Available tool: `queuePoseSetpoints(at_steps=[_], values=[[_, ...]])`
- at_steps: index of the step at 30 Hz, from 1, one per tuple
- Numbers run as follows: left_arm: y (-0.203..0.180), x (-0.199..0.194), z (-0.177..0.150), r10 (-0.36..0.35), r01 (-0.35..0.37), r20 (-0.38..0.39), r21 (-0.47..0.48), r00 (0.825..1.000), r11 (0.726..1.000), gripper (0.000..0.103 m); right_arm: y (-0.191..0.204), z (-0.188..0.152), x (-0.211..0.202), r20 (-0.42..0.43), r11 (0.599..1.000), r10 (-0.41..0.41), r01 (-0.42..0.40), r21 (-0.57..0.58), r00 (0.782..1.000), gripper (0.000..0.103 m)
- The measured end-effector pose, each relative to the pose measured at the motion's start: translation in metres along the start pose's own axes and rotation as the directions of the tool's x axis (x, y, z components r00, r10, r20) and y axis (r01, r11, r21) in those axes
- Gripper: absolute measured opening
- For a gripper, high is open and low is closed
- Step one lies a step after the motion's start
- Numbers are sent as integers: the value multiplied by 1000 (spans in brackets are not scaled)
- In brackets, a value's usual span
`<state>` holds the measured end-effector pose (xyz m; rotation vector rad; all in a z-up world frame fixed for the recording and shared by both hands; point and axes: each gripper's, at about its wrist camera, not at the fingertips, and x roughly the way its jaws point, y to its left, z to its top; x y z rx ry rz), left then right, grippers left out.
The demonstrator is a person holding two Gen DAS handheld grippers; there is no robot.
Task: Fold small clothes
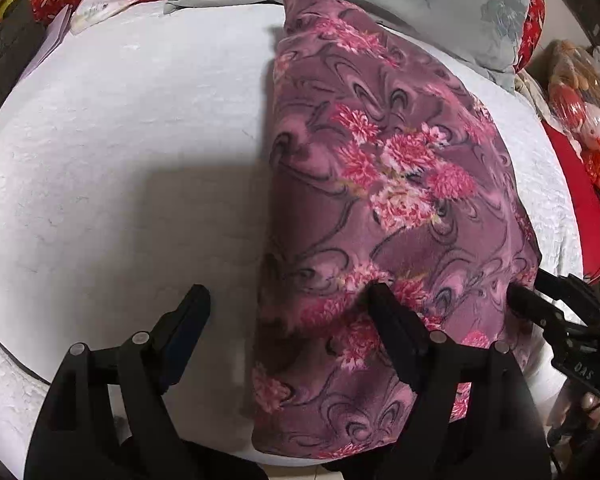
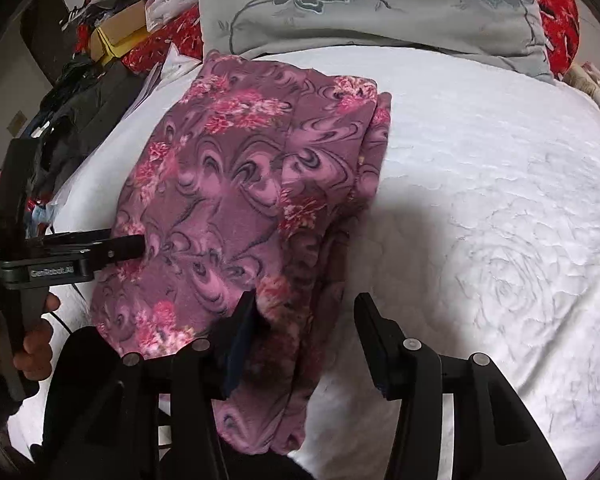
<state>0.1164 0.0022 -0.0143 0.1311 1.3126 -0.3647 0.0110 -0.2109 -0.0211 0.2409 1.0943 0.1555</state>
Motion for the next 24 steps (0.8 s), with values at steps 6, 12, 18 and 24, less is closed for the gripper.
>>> queuePoseSetpoints(at_steps=[6,12,18,24], values=[[0,2,-1,-16,16,1,-17,1000,1000,84,8,3,1,-22,1000,-29,29,-9,999,52],[5,3,0,-18,19,1,-15,1000,1000,86,0,11,-3,1,999,19,-19,51,1000,52],[23,-17,26,-120,124,42,-83,992,989,86,-16,26,15,47,977,130,-136,163,990,28],[38,-2,50,-128,129,20,-129,992,983,86,-20,25,11,66,986,112,-119,115,991,28]])
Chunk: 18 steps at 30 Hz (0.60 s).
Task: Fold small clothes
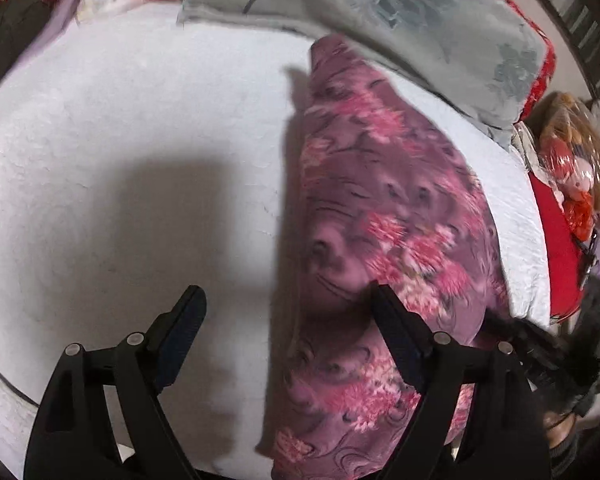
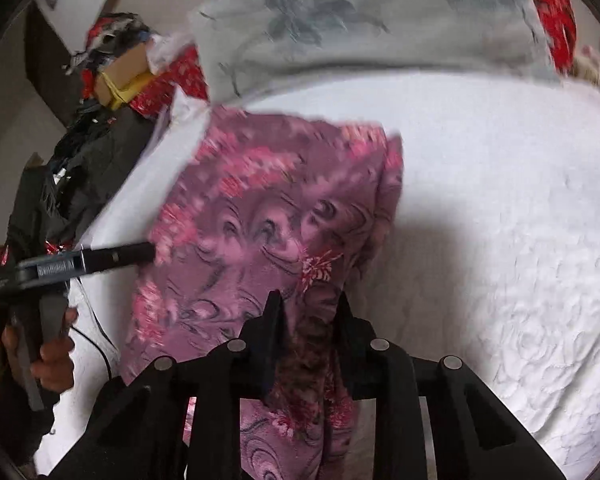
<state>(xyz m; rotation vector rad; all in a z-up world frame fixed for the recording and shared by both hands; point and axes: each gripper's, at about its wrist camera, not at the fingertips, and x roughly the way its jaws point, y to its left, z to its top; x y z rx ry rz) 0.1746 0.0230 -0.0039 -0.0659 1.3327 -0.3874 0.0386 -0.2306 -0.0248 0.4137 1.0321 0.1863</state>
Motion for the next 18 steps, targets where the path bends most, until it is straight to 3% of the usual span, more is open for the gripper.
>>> queuePoseSetpoints(at_steps=[3,7,10,11,12,15,18], values=[[4,0,7,-36,36,-3,-34,999,999,86,-7,5,0,-20,998,35,-34,49,999,37],[-4,5,24,-41,41,-11,-41,999,998,86,-20,35,-8,80,987,60,-71,147,995,43],[-13,13,38,-49,48,-20,-40,999,998,86,-29,54,16,43,981,18,-25,191,999,44],[-15,15,42,-36,36,-17,-31,999,999,86,-29,58,22,31,981,14,-20,193,999,28],[-17,19,46,-9,9,-11,-18,1000,1000,86,-27,62,24,46,984,29,-37,173,999,5],[-15,38,52,3,-3,-27,-22,1000,1000,92,-18,70,12,147,994,24,-40,104,989,4],[-17,35,55,13,-14,-36,-20,999,1000,94,-25,67,35,18,996,-64,63,61,998,6]])
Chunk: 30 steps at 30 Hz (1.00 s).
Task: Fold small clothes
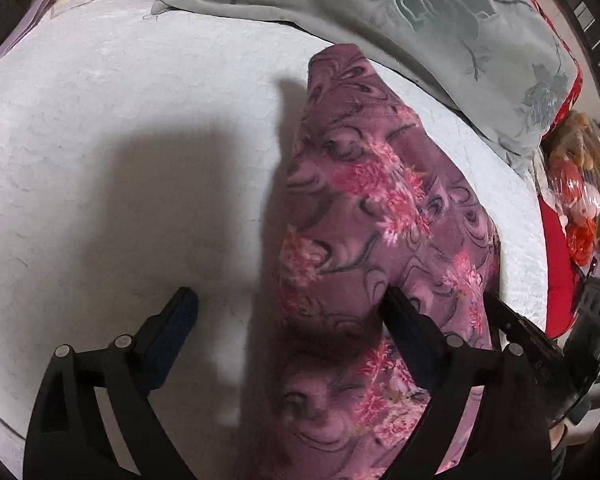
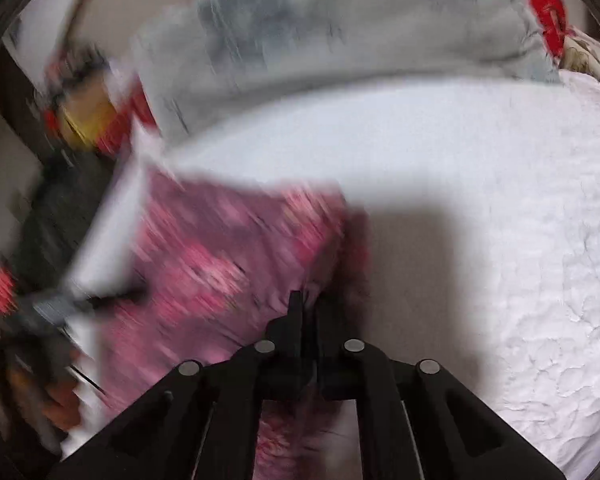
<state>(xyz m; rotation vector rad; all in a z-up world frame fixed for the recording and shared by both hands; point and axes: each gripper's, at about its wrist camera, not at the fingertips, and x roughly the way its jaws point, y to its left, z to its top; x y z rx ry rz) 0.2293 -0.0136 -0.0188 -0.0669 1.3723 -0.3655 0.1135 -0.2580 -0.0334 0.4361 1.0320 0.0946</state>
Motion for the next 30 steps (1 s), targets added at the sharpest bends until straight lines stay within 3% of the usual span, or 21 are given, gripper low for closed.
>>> queuePoseSetpoints(at_steps=[2,4,6,8,9,10,11,13,16,18,20,25,30], values=[[-2,-14,-4,7,-7,20,25,1000,1000,93,6,-2,-14,20,999,-21,22,-50,1000,17],[-2,-33,-19,-12,9,47,56,999,998,93,16,-9,-34,23,995,54,-52,-90,998,19],[-3,-44,-38,-33,28,67,84,997,996,93,24,-22,-50,33,982,119,-113,-148,992,37],[-4,-39,-56,-3,-3,59,98,998,995,93,28,-39,-51,23,975,121,-115,-193,992,44],[-4,-28,-63,17,-20,24,107,1000,994,94,27,-46,-43,1,975,81,-79,-206,997,44],[-2,-22,-68,17,-17,1,99,1000,995,94,24,-55,-24,-51,974,-16,4,-227,999,50],[1,-22,-71,6,-6,0,71,1000,997,94,20,-63,-15,-71,974,-38,21,-226,997,56],[5,-33,-75,0,0,-1,52,1000,999,94,15,-64,-21,-36,985,-25,19,-172,999,58],[4,-50,-90,51,-53,25,91,998,994,94,17,-73,-34,-54,986,-91,82,-144,994,64],[5,-56,-105,85,-89,32,122,996,989,94,19,-89,-43,-72,973,-158,142,-184,985,80],[6,-58,-124,111,-113,22,137,994,984,94,21,-101,-46,-83,950,-236,211,-231,968,88],[11,-59,-154,122,-120,-8,131,992,984,94,16,-122,-65,-84,948,-279,260,-185,957,88],[9,-77,-165,103,-106,29,119,994,987,94,32,-133,-92,-29,951,-263,254,-174,964,88]])
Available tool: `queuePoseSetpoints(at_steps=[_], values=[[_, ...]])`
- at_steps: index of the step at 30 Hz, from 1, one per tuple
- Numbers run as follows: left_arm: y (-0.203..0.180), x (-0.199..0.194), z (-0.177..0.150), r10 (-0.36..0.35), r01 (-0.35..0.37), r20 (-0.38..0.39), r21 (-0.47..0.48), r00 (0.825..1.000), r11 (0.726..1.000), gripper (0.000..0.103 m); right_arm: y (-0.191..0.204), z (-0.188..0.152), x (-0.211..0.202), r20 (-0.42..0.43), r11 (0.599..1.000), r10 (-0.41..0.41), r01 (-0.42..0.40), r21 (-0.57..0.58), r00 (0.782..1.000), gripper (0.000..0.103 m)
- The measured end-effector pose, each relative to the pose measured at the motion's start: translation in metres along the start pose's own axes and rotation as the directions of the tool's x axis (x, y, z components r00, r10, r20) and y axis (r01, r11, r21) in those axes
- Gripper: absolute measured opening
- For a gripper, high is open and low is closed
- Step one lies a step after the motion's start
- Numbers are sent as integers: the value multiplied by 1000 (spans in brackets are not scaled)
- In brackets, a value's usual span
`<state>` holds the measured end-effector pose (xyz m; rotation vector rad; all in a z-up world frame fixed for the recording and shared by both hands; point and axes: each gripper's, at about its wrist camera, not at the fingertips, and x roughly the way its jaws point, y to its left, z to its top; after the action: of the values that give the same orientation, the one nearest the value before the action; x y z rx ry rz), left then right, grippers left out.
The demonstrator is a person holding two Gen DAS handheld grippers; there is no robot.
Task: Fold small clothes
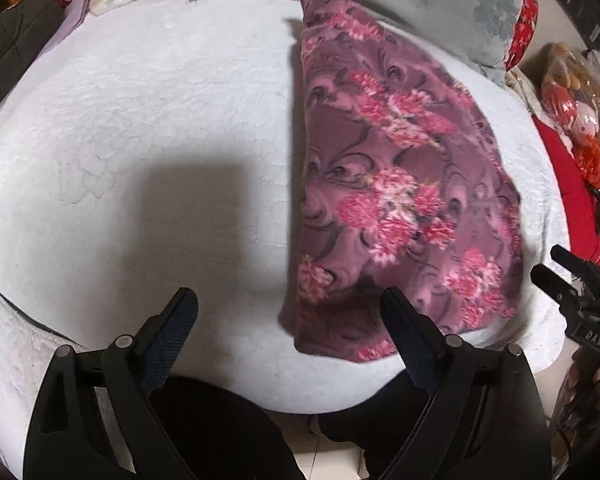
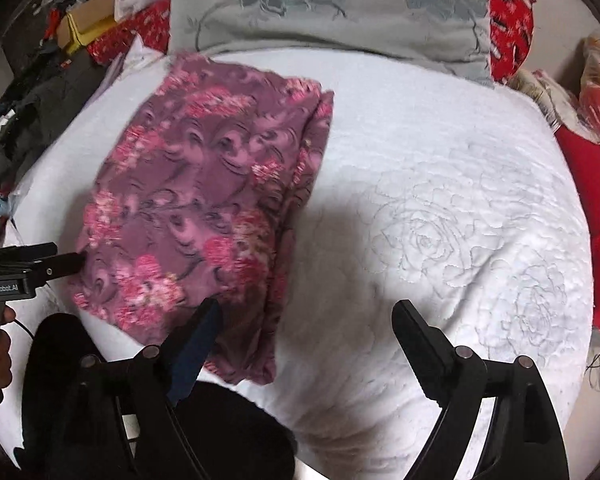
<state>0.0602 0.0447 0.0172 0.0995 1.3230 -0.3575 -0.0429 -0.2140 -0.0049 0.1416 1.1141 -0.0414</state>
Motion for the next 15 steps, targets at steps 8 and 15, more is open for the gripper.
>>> queuePoseSetpoints(at_steps=[8,15], values=[[-22,-19,-15,53,-58,104,44,993,997,94,4,-24,-16,22,1000,-23,23,18,999,89],[-22,-25,-23,101,-113,169,62,980,992,94,3,-27,-31,3,990,-135,135,50,991,99]])
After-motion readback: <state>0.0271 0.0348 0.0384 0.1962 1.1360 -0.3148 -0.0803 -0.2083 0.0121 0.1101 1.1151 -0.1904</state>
